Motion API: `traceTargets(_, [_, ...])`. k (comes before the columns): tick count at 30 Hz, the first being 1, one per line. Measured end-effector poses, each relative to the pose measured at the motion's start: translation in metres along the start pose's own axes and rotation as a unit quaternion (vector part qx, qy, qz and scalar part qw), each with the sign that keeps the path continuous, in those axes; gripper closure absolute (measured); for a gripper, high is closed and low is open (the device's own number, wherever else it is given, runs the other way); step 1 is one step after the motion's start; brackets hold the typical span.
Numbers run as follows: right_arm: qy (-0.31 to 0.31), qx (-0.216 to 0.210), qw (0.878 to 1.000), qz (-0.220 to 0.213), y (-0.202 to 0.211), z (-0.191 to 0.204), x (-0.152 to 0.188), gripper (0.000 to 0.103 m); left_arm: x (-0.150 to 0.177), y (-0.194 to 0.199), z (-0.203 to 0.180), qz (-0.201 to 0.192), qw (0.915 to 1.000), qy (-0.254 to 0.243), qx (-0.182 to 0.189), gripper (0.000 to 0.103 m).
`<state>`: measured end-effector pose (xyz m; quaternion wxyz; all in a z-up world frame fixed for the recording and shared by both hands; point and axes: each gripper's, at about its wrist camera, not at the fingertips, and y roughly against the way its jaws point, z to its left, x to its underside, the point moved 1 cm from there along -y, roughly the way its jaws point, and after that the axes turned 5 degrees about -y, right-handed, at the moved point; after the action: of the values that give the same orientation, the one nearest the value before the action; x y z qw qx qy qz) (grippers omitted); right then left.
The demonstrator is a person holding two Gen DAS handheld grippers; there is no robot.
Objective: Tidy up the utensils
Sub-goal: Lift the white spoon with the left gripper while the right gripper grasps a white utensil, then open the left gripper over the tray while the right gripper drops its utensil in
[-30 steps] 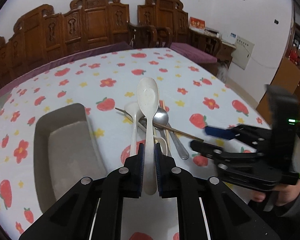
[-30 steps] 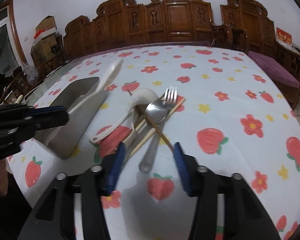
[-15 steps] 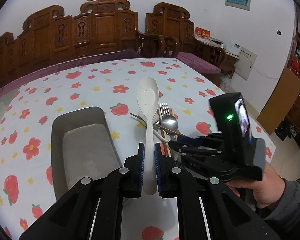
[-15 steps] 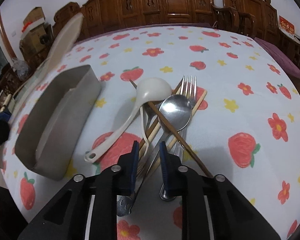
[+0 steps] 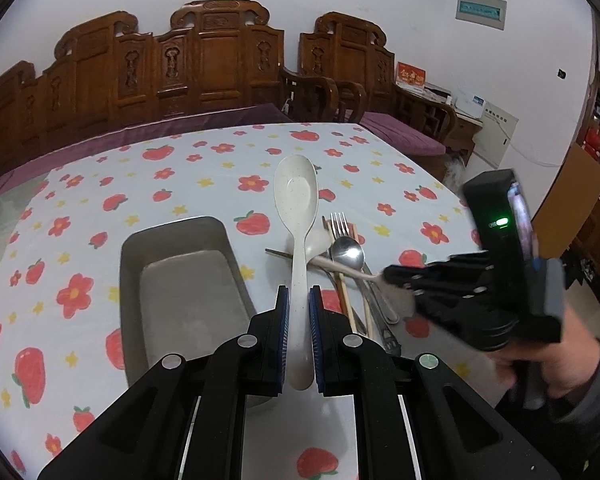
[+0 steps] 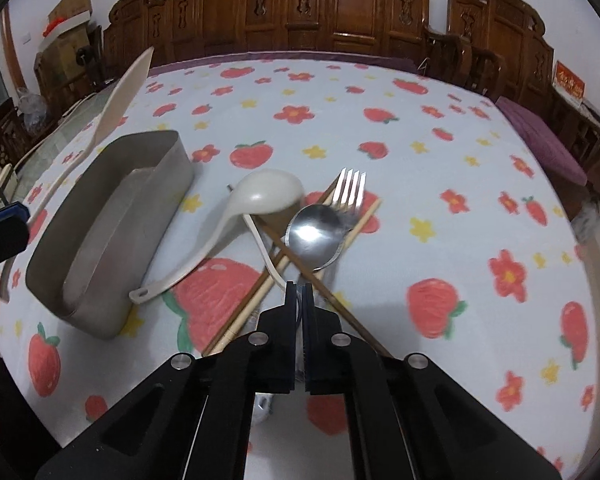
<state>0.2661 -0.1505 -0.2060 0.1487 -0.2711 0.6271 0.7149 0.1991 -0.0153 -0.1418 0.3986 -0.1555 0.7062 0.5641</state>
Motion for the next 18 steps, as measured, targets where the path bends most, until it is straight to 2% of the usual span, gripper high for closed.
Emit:
traceTargets(8, [0.038,0.030,0.999,-0.017,0.039,-0.015,0.010,0.100,0.005,0.002,0.015,0.012,0.9997,0.002,-0.022,0.094])
traceTargets(18, [0.035,0.013,0.998,-0.045,0.060,-0.004,-0.001,0.100,0.021,-0.011,0.046,0.050,0.9959,0.030,-0.069,0.094])
